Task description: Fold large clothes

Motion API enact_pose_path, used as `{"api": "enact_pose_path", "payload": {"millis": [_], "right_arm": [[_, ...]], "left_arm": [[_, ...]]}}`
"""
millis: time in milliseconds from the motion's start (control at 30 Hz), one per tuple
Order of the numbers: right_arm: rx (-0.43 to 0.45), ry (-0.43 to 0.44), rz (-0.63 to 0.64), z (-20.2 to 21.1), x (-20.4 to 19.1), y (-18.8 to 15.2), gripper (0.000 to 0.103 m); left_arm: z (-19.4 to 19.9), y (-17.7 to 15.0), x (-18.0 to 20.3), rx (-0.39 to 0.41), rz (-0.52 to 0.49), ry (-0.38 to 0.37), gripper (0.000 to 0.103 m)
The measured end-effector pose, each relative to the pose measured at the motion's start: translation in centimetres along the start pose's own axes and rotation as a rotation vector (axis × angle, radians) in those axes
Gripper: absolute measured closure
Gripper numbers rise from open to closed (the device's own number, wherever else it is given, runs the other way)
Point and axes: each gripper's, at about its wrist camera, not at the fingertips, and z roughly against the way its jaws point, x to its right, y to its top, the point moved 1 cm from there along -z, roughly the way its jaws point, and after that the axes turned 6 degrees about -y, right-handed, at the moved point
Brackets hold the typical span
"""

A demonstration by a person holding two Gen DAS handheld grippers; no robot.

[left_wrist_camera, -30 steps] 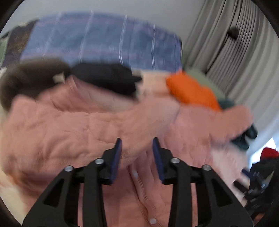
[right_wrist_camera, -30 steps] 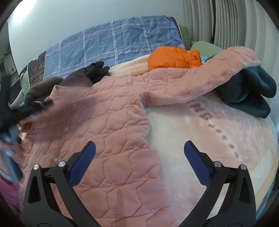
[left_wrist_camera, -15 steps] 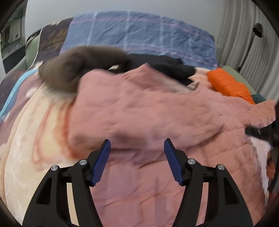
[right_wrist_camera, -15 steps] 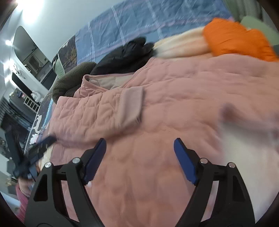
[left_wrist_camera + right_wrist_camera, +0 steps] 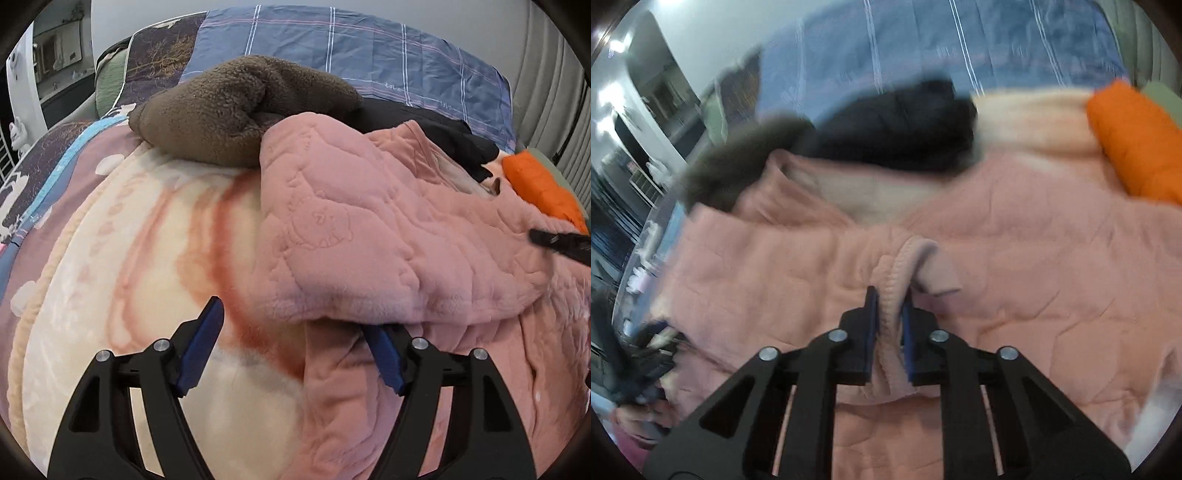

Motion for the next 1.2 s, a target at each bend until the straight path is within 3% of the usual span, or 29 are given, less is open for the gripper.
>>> {"api": "enact_pose_path", "payload": {"millis": [67,133,200,267,333,400,467,533,600,700,767,833,933,967,1067,1133,1200], "right_arm": [[0.115,-0.022,-0.029,3.6,0.7,1.0,0.092],[0.238,-0.123,-0.045,6.8,2.1,1.9,0.093],[0.267,-0.197,-0.094,8.1,4.4,2.4,0.092],[0.188,-0.196,-0.135,7.0,6.5,2.3,0.092],[0.049,-0.187,-0.169,4.0,8.5,1.1,0.090],[-0.019,-0.242,-0.165,1.5,9.6,-0.4,0.084],[-0.003,-0.292,-0.169,0.8,10.5,-1.1,0.050],[0.037,-0.281,-0.209,1.5,11.2,-1.4,0.047],[0.072,-0.264,-0.214,3.0,11.3,-1.2,0.047],[0.159,-0.205,-0.131,5.7,9.4,-1.4,0.047],[0.177,-0.122,-0.054,6.1,7.1,-1.9,0.047],[0.126,-0.073,-0.010,5.2,5.5,-2.1,0.050],[-0.002,-0.124,-0.050,0.8,5.7,-3.3,0.050],[-0.037,-0.142,-0.073,-1.1,6.4,-4.0,0.049],[0.030,-0.135,-0.039,-1.8,6.4,-5.1,0.046],[0.034,-0.111,-0.043,-1.4,6.4,-5.2,0.039],[0.023,-0.077,-0.027,-1.4,6.4,-5.5,0.032]], "left_arm": [[0.1,-0.1,0.3,0.007,-0.012,0.000,0.028],[0.1,-0.3,0.5,0.009,-0.033,0.010,0.028],[0.3,-0.4,0.6,0.009,-0.048,0.006,0.028],[0.4,-0.5,0.7,0.016,-0.057,-0.009,0.028],[0.2,-0.5,0.7,0.014,-0.057,-0.002,0.028],[0.0,-0.5,0.6,0.009,-0.047,-0.002,0.028],[0.0,-0.5,0.2,0.004,-0.032,-0.008,0.028],[0.6,-0.5,-0.1,0.015,-0.030,-0.006,0.029],[1.6,-0.3,0.0,0.040,-0.038,-0.008,0.051],[3.5,0.7,0.7,0.083,-0.037,-0.058,0.069],[4.8,1.6,2.1,0.129,-0.044,-0.115,0.070],[4.9,2.5,4.0,0.139,-0.077,-0.150,0.070],[2.9,3.2,7.2,0.106,-0.151,-0.177,0.070],[1.8,3.2,7.9,0.084,-0.164,-0.173,0.070],[-4.2,1.3,8.6,-0.027,-0.212,-0.096,0.058],[-5.0,-0.3,9.0,0.045,-0.271,-0.066,0.057],[-4.6,-0.1,9.3,0.040,-0.272,-0.053,0.057]]}}
